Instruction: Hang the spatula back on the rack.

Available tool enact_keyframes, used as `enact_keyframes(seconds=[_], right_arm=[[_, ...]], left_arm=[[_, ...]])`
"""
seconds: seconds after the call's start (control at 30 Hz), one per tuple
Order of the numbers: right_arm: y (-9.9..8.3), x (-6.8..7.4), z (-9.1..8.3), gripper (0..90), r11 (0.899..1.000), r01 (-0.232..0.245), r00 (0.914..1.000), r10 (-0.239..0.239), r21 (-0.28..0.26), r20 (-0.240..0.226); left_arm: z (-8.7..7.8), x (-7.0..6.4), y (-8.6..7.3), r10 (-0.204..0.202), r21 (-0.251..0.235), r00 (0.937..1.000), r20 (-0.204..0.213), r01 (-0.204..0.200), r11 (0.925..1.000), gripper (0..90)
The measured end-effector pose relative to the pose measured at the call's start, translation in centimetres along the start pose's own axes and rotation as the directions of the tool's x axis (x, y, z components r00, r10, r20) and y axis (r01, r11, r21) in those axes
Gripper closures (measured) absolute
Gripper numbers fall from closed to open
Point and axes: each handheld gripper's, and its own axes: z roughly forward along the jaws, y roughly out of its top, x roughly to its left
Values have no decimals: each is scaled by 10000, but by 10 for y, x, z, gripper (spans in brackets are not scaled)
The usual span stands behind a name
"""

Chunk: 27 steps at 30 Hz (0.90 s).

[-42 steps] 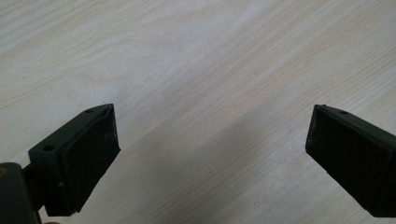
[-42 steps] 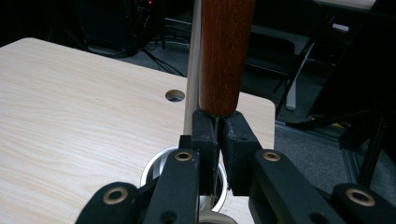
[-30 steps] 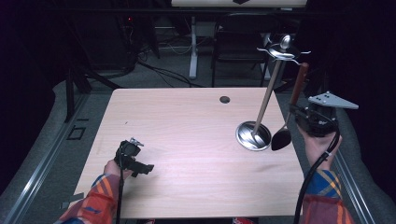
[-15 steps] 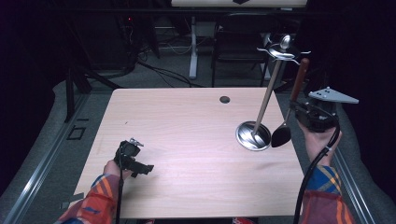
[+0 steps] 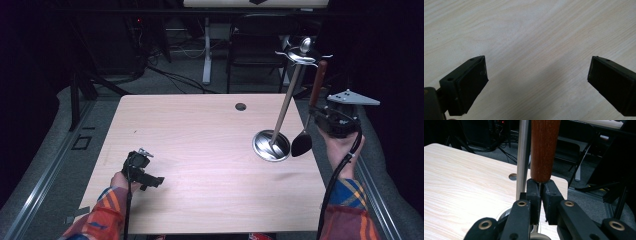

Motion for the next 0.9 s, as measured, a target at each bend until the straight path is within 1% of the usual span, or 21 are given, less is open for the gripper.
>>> enact_keyframes(seconds=[0.13,0.27,0.4,0.47,0.57,0.67,0.9], right_arm=[[3,0,3,841,10000,-4,10000,5,90,-69],[6,1,6,841,10000,-25,10000,25,6,-79],[7,2,9,841,10000,-23,10000,24,63,-60],[6,2,11,840,9998,-52,9999,54,214,-105],[6,2,12,839,9996,-17,10000,19,265,-74],[6,2,13,839,9997,-51,10000,53,237,-71],[7,3,16,838,9998,29,10000,-29,185,26]], left_arm=[[0,0,0,-19,20,10000,-12,19,10000,26],[0,0,-1,2,101,10000,-8,-2,9999,26],[0,1,-1,-5,112,10000,19,5,9999,26],[0,1,-1,-20,140,10000,34,19,9999,26],[1,1,-1,2,131,10000,41,-3,9999,26],[1,1,-1,5,130,10000,33,-6,9999,26],[2,-1,-1,7,158,10000,17,-7,9999,27]])
